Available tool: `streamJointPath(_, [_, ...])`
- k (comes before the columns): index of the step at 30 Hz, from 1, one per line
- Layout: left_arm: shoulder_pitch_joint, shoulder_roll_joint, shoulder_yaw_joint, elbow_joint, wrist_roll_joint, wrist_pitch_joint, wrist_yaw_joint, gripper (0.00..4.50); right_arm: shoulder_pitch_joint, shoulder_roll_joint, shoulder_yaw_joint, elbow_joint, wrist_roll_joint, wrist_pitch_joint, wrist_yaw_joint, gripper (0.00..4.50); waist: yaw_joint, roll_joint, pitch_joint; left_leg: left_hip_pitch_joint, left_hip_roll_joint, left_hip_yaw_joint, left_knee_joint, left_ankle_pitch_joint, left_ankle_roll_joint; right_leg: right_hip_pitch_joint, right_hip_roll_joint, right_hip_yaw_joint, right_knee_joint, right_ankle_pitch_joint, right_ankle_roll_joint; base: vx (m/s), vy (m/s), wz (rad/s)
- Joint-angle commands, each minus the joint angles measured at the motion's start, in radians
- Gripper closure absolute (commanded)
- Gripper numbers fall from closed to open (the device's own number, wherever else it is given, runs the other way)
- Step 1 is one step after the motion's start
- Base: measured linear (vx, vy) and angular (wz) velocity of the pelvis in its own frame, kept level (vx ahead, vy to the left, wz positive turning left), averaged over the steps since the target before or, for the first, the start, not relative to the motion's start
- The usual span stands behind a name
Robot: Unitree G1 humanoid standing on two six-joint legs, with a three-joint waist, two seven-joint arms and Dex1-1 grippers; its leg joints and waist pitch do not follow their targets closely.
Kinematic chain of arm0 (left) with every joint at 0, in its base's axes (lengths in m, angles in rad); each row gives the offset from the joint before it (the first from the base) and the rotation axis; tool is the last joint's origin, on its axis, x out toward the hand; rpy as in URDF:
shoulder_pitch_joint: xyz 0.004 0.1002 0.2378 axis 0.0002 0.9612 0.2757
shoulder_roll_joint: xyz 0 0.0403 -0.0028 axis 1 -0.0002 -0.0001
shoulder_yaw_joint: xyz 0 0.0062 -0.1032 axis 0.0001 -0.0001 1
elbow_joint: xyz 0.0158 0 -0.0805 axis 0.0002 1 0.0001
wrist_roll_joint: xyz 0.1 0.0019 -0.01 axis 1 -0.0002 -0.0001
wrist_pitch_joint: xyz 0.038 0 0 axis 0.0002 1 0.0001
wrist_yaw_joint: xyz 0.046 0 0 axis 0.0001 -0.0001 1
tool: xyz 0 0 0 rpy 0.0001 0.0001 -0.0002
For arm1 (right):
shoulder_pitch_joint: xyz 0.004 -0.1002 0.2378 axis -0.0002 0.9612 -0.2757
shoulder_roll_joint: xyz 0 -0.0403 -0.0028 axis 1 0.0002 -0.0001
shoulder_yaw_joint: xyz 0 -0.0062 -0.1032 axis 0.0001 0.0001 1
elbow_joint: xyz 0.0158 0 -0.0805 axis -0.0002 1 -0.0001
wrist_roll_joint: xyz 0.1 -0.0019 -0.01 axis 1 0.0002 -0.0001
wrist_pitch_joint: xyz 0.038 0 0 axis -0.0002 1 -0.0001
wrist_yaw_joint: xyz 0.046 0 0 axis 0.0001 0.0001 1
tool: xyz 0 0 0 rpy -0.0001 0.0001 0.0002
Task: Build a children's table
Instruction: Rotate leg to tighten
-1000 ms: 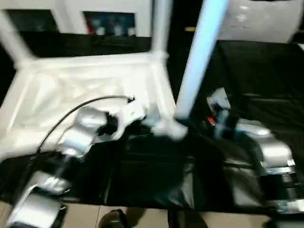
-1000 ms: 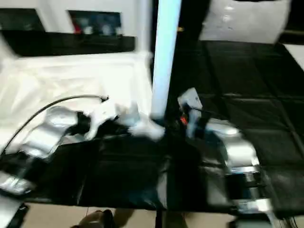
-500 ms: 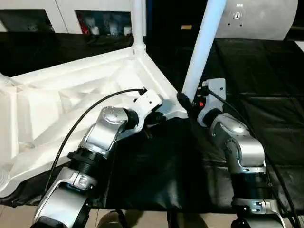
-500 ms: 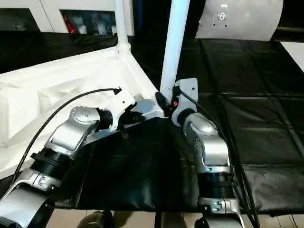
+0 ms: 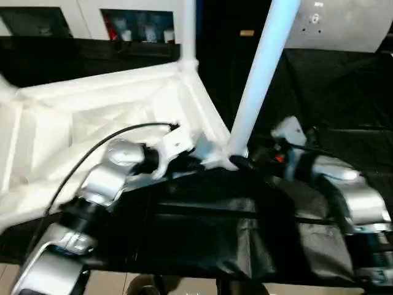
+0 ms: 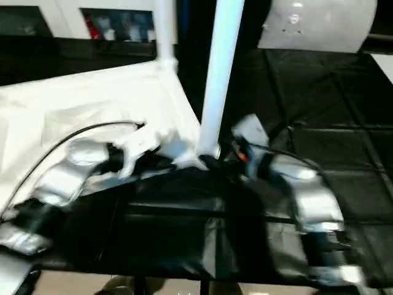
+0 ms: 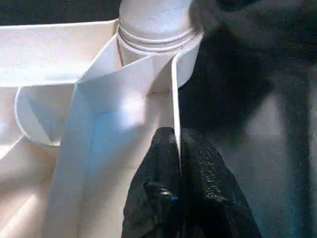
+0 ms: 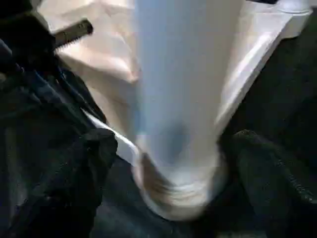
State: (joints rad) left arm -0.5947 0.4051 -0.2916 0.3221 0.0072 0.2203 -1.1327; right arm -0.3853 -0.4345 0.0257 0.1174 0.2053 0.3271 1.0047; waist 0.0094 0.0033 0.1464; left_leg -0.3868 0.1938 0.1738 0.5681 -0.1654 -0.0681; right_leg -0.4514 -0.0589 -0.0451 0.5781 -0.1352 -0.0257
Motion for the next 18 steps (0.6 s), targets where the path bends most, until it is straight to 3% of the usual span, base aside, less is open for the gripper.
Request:
streamJointPath(1, [0.015, 0.021, -0.039, -0.025, -0.020, -0.053, -0.105, 4.50, 0.007, -0.028, 0.007, 0.016, 0.022, -0.051, 0.088, 0.44, 0.002, -0.016, -0.073, 0.013, 0.023, 0.003, -0.051, -0.163, 0.133, 0.077, -0.062, 0.039, -0.063, -0.272, -0.218, 0.000, 0.000, 0.00])
streamJointPath(5, [0.011, 0.053, -0.058, -0.011, -0.040, -0.112, -0.194, 4.50, -0.008, -0.066, 0.025, 0.076, 0.054, -0.112, 0.209, 0.44, 0.009, -0.016, -0.071, 0.018, 0.026, 0.005, -0.051, -0.168, 0.129, 0.071, -0.061, 0.040, -0.065, -0.289, -0.219, 0.000, 0.000, 0.00])
streamJointPath(11, [-0.003, 0.079, -0.079, -0.013, -0.060, -0.148, -0.282, 4.50, -0.055, -0.081, 0.045, 0.130, 0.120, -0.070, 0.367, 0.96, 0.025, -0.022, -0.075, 0.016, 0.029, 0.007, -0.049, -0.127, 0.143, 0.075, -0.061, 0.038, -0.051, -0.229, -0.241, 0.000, 0.000, 0.00])
streamJointPath(18, [-0.010, 0.085, -0.082, -0.009, -0.064, -0.168, -0.311, 4.50, -0.105, -0.086, 0.077, 0.205, 0.129, -0.076, 0.458, 1.50, 0.033, -0.024, -0.075, 0.016, 0.031, 0.008, -0.047, -0.106, 0.146, 0.074, -0.062, 0.039, -0.047, -0.211, -0.250, 0.000, 0.000, 0.00])
